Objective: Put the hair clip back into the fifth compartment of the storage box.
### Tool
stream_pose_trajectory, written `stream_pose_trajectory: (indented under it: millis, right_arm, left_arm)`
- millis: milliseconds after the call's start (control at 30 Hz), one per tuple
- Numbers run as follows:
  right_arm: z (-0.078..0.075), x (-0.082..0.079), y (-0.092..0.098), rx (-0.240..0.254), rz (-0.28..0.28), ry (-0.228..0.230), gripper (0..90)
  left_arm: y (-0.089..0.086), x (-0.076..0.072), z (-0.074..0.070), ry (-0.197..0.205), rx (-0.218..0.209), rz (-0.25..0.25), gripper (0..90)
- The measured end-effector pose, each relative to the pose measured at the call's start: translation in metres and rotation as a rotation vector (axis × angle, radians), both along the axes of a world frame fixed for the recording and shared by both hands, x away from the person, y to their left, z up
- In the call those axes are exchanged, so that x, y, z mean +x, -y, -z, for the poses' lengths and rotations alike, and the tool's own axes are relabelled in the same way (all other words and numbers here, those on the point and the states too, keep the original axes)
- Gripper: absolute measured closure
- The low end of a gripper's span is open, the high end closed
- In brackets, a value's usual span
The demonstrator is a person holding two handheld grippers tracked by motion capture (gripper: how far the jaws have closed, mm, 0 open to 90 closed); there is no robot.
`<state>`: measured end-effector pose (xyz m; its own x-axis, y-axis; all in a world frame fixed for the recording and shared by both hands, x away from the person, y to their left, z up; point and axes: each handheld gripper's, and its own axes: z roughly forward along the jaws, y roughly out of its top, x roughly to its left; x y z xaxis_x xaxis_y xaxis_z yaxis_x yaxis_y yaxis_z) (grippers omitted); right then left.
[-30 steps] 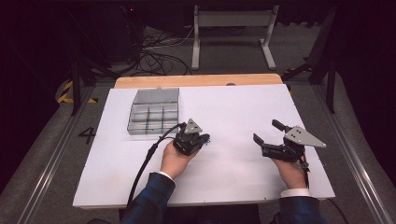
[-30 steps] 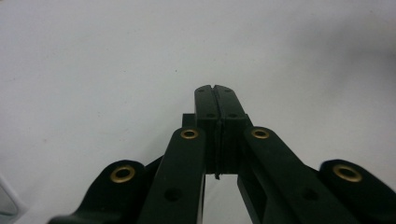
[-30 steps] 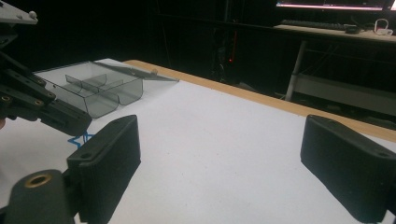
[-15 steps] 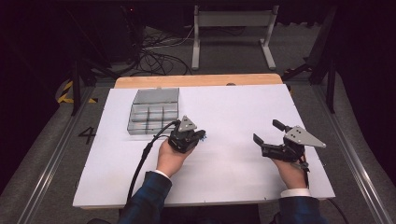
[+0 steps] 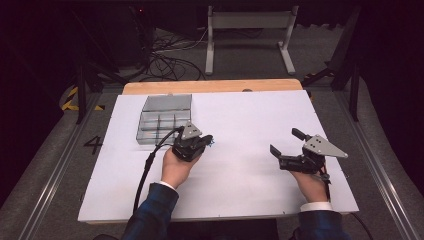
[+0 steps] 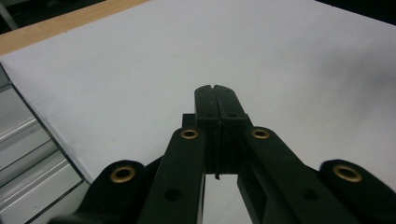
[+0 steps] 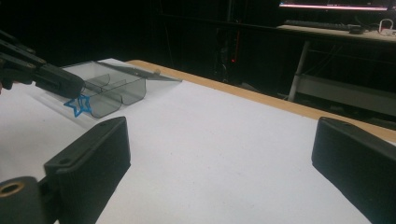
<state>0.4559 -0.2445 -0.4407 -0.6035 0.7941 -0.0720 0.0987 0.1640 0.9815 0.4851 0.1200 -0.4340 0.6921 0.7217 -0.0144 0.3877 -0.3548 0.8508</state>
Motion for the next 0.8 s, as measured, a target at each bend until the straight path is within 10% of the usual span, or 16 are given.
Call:
stream_pose_trajectory:
  millis: [800]
  right_arm:
    - [0.001, 0.001, -0.001, -0.003, -0.01, -0.01, 0.2]
  left_arm:
    - [-0.032, 0.007, -0.01, 0.045, -0.01, -0.101, 89.5]
